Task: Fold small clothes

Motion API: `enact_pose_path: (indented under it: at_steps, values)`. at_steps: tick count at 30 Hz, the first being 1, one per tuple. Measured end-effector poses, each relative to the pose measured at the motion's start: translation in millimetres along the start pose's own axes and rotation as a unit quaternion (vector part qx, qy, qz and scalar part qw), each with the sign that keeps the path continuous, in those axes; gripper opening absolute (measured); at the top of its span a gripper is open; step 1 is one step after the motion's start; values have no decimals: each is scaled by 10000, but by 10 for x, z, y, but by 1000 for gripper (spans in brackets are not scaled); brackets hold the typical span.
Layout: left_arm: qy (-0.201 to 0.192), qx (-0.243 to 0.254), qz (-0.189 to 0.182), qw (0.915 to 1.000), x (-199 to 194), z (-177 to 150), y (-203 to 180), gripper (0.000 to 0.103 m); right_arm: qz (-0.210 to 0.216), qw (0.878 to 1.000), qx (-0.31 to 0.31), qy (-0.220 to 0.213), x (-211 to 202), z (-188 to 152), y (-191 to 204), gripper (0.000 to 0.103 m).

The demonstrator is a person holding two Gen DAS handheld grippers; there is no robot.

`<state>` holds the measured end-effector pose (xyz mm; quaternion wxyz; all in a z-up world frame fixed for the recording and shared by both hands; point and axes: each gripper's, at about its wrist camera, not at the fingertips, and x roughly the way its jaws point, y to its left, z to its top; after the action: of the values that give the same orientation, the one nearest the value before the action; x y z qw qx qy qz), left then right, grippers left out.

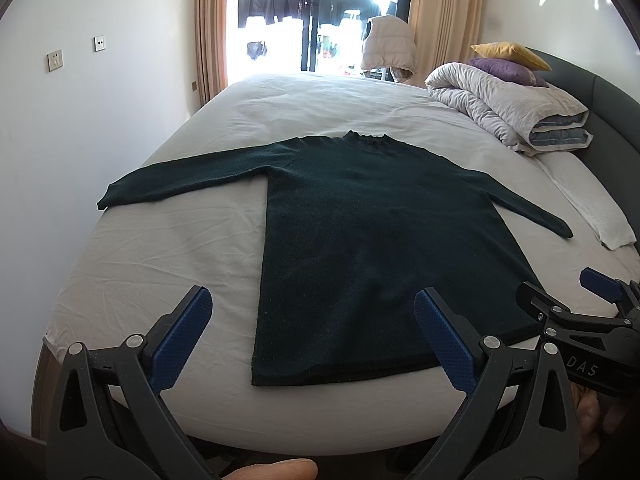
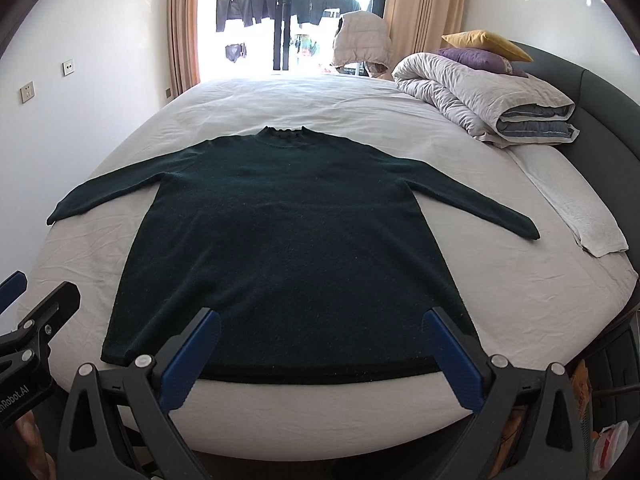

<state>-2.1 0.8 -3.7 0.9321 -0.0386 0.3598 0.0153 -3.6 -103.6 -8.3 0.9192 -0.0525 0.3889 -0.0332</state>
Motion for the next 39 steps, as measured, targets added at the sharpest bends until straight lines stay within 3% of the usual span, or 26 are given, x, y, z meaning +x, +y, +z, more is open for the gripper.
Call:
enact_pose_path:
  at_steps: [39]
  values:
    - [60,-12,-4,10000,103,-115,41,103,21,10000,-8,58,108,-142,97,103]
